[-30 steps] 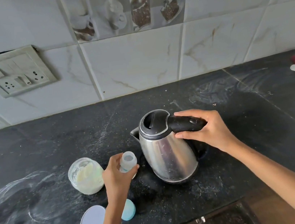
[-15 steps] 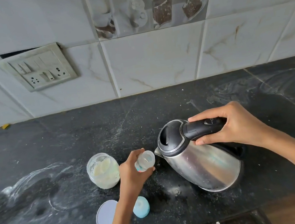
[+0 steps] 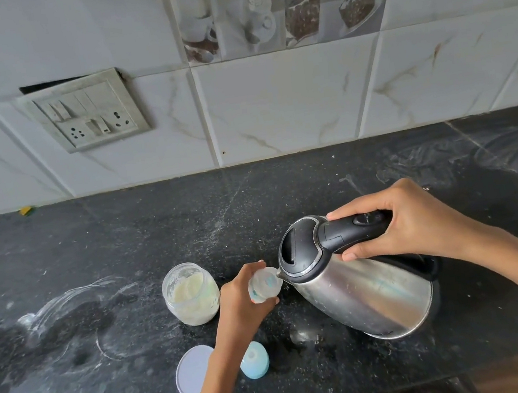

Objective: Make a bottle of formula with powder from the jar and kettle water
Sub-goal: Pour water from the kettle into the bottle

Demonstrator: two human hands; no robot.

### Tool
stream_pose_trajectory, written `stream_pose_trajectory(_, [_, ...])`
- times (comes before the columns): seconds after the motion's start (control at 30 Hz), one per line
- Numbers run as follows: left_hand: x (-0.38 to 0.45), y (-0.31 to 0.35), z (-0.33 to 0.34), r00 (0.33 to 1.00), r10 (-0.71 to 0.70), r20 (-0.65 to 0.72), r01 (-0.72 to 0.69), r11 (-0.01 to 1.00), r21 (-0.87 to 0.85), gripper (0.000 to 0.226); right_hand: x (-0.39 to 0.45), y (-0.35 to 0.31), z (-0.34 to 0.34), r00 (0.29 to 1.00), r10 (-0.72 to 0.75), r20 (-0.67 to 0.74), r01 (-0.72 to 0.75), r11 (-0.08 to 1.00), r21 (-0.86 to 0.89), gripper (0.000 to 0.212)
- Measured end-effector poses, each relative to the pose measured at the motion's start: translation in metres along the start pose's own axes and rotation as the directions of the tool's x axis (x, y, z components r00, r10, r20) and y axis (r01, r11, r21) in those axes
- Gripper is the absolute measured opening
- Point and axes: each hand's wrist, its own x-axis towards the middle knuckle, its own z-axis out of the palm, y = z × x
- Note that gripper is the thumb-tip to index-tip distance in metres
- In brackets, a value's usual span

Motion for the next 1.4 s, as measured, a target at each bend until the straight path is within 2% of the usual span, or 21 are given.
stream_pose_trajectory(0.4, [-0.003,-0.007,-0.006,1.0,-0.027,-0.003,0.027,1.0,0.008,0.065,0.014,-0.006,0.007,0.998,0.008,0.064,-0.007,1.0,-0.012,0.055])
stream_pose_trajectory(1.4, [-0.001,-0.011,-0.01,1.0,-0.026,0.015,0.026,1.0,0.015,0.057,0.025,-0.016,0.012,0.993,0.062,0.105,-0.053,0.995,-0.081,0.054])
